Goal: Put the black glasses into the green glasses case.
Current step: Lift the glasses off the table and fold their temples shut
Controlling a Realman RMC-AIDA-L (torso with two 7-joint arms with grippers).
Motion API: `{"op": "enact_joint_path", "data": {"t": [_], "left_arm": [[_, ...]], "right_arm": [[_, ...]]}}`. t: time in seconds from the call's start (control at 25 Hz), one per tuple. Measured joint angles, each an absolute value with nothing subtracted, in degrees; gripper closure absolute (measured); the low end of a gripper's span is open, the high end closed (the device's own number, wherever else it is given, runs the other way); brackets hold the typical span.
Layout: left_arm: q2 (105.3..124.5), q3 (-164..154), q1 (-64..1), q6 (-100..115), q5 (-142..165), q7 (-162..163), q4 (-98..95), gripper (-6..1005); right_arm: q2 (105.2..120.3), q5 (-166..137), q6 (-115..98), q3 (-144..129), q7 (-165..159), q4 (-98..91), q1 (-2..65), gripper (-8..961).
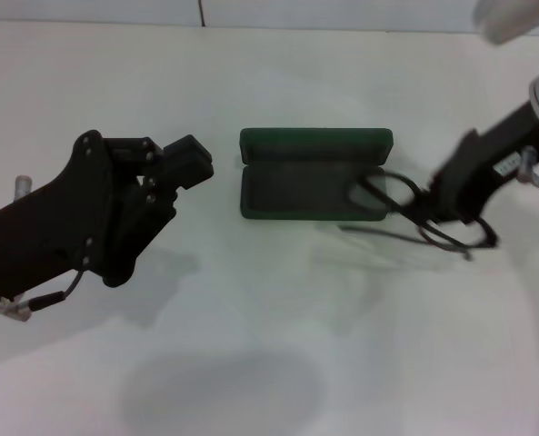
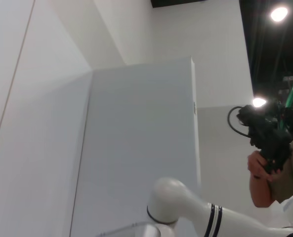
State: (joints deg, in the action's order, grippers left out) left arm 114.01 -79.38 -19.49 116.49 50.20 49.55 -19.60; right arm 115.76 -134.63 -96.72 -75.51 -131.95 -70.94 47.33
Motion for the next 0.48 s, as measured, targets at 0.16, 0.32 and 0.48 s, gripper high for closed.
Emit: {"op": "enact_joint_path", "data": {"t": [0.16, 0.32, 0.48], "left_arm": [[114.13, -79.4, -19.9, 116.4, 50.2, 49.5, -18.9, 970], [114.36, -79.4, -20.7, 116.2, 50.4, 49.4, -18.3, 970], [114.25, -79.4, -21.2, 116.2, 50.5, 49.4, -16.5, 970]], "right_arm": [[115.89, -139.7, -99.8, -79.8, -137.4, -71.5, 49.1, 784], [116.0, -143.3, -100.3, -83.3, -140.7, -71.0, 49.1, 782], [116.08, -145.3, -99.3, -84.6, -141.6, -68.9, 48.7, 780]]}}
